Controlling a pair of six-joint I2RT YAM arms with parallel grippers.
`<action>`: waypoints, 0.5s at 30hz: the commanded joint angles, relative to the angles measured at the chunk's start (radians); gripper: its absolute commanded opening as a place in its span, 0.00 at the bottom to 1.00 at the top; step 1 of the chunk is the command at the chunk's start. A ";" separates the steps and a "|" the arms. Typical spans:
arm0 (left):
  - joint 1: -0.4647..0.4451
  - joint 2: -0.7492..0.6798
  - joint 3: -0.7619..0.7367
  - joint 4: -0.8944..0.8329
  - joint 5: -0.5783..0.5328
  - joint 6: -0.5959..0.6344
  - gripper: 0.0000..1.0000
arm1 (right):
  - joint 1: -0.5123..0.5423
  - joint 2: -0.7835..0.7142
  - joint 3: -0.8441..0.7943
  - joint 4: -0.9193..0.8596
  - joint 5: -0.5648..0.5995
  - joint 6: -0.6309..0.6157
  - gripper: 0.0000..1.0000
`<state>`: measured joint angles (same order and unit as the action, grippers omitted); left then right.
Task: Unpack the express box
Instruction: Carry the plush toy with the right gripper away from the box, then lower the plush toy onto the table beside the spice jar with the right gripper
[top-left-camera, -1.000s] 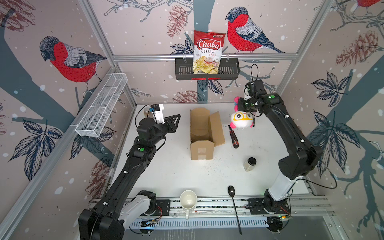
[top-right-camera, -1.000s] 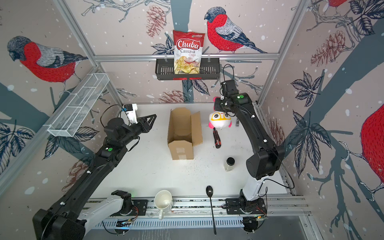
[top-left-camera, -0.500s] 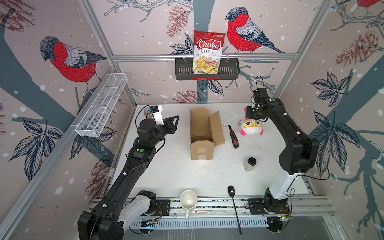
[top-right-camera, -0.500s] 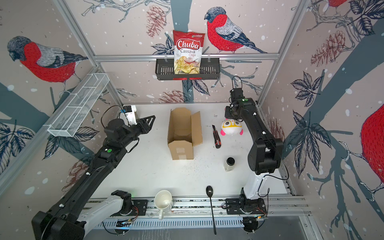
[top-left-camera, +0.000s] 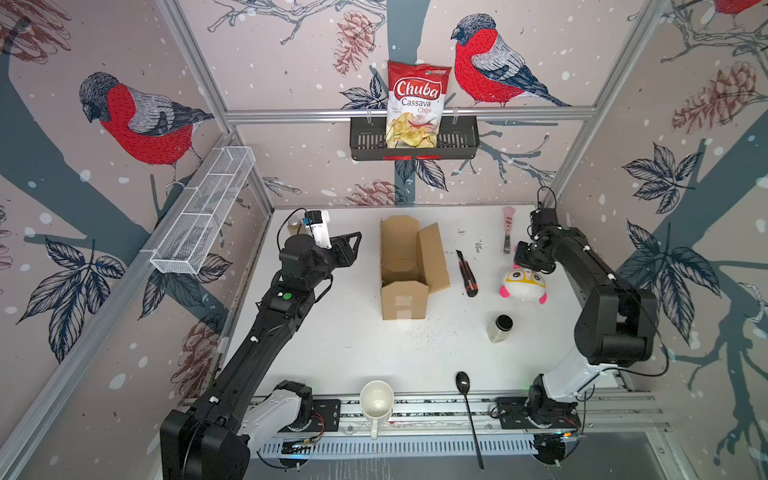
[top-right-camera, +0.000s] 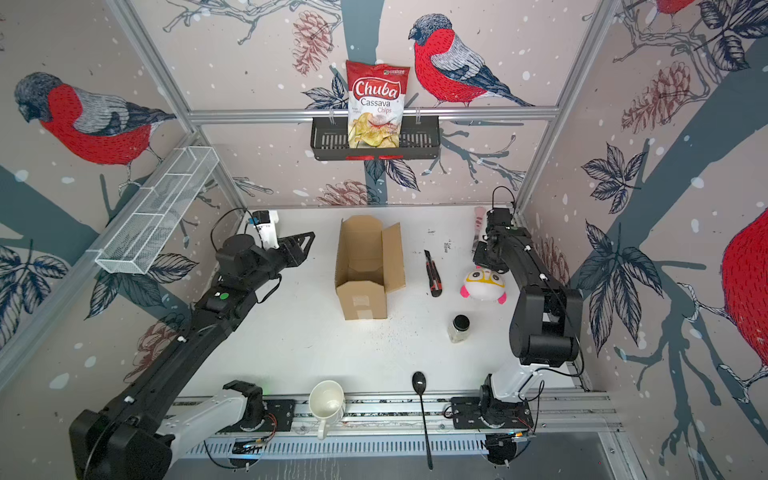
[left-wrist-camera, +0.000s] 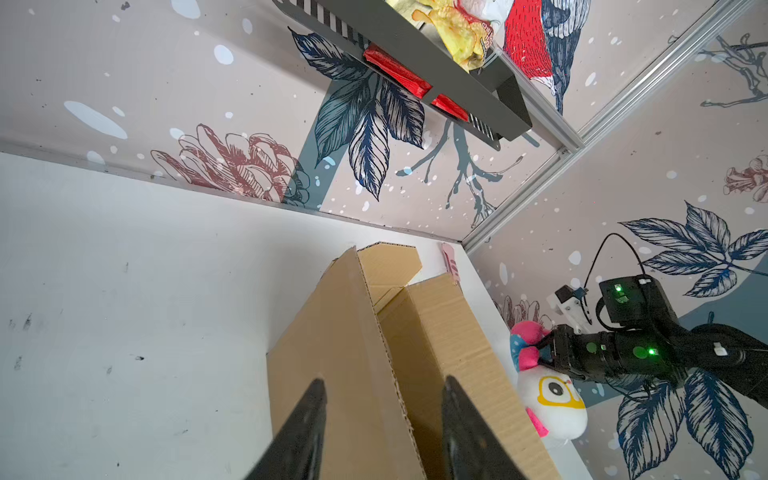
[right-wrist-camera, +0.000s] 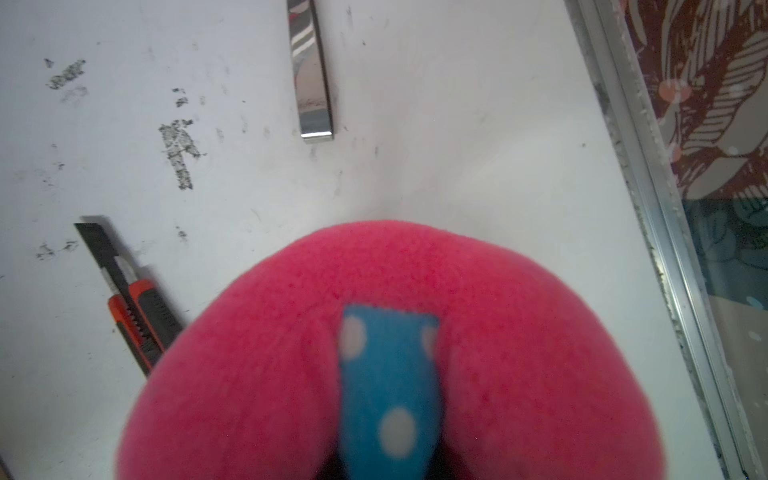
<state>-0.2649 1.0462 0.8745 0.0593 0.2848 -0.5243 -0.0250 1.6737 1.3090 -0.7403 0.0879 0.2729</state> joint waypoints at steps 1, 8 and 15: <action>-0.002 0.007 0.008 0.019 0.005 0.014 0.46 | -0.023 -0.021 -0.042 0.062 -0.001 0.031 0.00; -0.002 0.021 0.004 0.025 0.014 0.015 0.46 | -0.076 -0.027 -0.151 0.134 -0.020 0.043 0.01; -0.002 0.023 0.005 0.026 0.011 0.010 0.46 | -0.093 0.008 -0.193 0.179 -0.033 0.039 0.04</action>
<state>-0.2649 1.0710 0.8745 0.0616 0.2882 -0.5232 -0.1146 1.6749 1.1236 -0.5976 0.0662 0.2989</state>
